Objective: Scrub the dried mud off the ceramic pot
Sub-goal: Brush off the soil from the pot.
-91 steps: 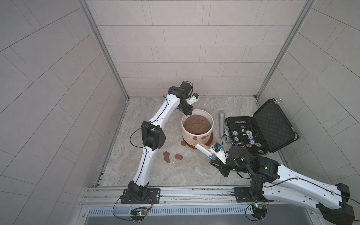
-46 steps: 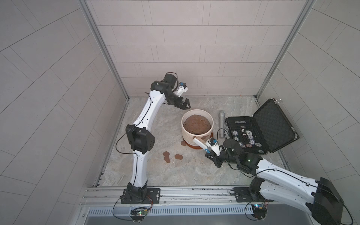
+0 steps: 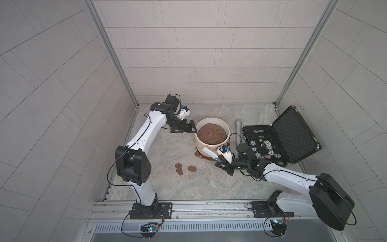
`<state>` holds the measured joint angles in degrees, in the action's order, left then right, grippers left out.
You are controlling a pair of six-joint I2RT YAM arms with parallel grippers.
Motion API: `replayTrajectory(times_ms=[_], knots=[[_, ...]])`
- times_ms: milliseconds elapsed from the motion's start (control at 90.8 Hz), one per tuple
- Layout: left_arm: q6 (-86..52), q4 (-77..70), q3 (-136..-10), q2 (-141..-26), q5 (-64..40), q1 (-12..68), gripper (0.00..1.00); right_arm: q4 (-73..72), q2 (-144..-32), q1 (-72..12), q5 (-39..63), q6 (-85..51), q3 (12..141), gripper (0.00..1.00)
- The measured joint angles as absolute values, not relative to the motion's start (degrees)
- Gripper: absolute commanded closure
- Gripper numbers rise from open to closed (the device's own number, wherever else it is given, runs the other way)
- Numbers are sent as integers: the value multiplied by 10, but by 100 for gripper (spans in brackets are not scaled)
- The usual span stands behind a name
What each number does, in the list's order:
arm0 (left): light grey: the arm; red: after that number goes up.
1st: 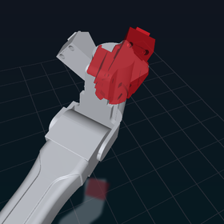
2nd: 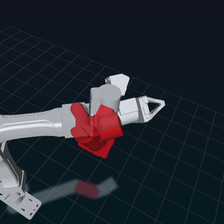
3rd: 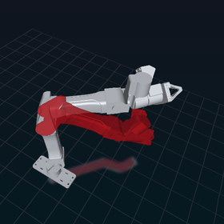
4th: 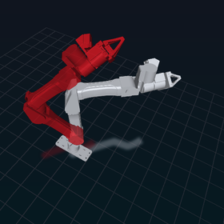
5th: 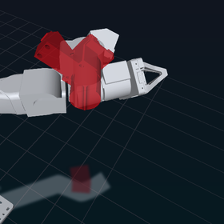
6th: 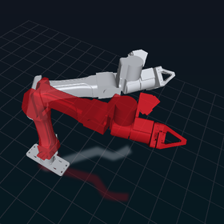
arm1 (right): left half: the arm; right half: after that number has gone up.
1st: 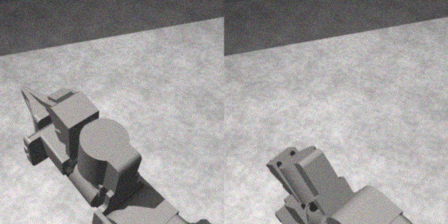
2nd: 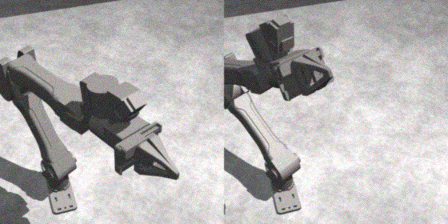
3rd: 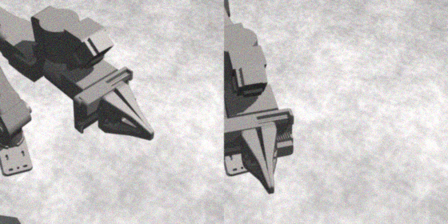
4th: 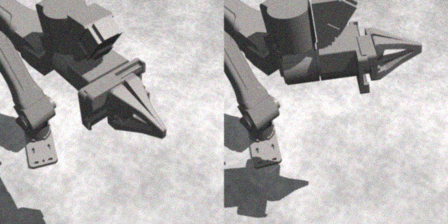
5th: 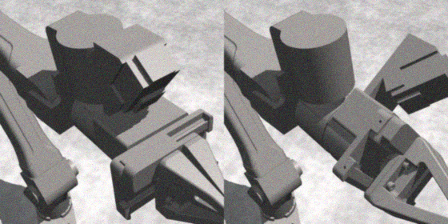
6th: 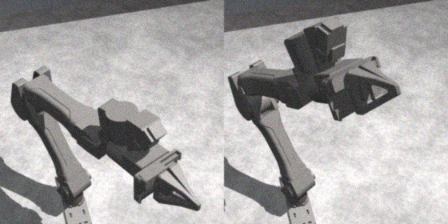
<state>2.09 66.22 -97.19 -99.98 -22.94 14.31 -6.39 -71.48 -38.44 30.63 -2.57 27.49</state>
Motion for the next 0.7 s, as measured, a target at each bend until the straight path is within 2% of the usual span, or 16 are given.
replayTrajectory(times_ms=[209,363,429,517,627,704], knots=[[19,660,-970,-999,-233,143,0,-75,-783,-383,333,-25,268,100],[5,657,-969,-1001,-230,146,1,-44,-733,-425,347,-24,268,100],[-1,656,-970,-1007,-223,153,6,-36,-670,-442,351,-26,265,100],[-11,656,-978,-1024,-208,172,20,-34,-586,-444,344,-38,258,100],[-17,657,-998,-1048,-187,197,24,-50,-508,-444,317,-65,229,100],[-23,657,-1016,-1063,-170,213,34,-49,-455,-443,295,-85,187,100]])
